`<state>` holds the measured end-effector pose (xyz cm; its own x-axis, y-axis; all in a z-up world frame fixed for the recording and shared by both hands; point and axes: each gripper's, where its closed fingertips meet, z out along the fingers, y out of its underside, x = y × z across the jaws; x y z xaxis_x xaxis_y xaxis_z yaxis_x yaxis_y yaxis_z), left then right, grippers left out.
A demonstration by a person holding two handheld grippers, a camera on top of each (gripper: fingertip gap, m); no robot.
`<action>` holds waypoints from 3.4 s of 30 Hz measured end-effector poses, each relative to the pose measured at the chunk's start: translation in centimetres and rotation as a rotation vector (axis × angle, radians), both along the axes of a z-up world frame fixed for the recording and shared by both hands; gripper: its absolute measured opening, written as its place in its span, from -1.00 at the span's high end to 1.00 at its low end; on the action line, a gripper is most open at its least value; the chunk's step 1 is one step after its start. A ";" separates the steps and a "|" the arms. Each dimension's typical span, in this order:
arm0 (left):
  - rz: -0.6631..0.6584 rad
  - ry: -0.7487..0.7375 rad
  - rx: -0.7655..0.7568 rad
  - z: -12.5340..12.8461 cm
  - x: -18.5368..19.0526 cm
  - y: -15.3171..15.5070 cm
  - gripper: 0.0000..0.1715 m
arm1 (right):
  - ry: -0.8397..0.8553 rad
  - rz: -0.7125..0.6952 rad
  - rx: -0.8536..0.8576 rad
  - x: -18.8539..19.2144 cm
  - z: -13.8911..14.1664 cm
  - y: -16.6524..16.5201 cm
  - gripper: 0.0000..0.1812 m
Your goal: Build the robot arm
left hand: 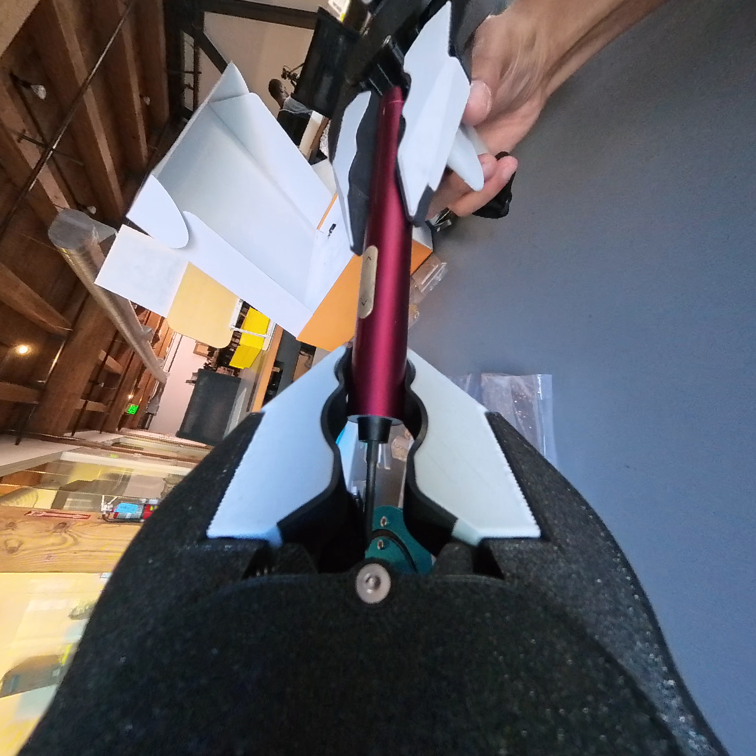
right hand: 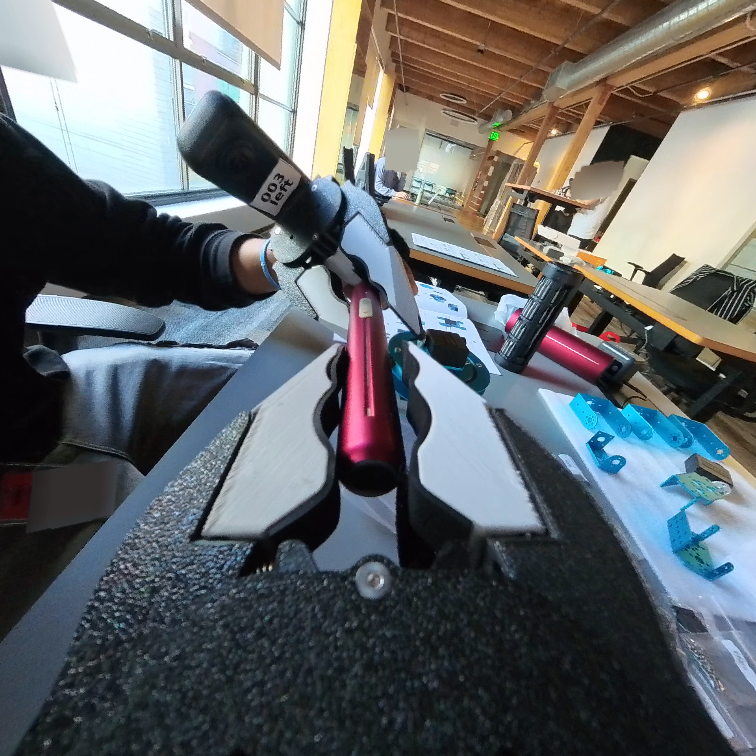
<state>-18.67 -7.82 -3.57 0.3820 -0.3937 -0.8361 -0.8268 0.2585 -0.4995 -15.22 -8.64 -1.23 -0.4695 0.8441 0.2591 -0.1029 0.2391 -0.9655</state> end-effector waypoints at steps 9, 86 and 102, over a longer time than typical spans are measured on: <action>-0.029 -0.016 -0.062 -0.2 0.0 -0.1 0.76 | 0.006 0.027 0.012 0.3 0.2 -0.4 0.78; -0.110 -1.105 -0.442 -2.5 -7.6 -8.2 0.97 | -0.020 0.052 -0.231 -2.3 0.1 -2.3 0.76; -0.857 -2.117 -0.285 10.5 -15.1 -12.5 0.98 | 0.421 -0.173 -0.067 -2.6 9.4 -8.9 0.78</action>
<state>-33.82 -20.36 6.92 0.0788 -0.8807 0.4672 0.9552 -0.0673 -0.2881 -17.81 -17.55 8.15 -0.1854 0.9222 0.3394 -0.4537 0.2260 -0.8620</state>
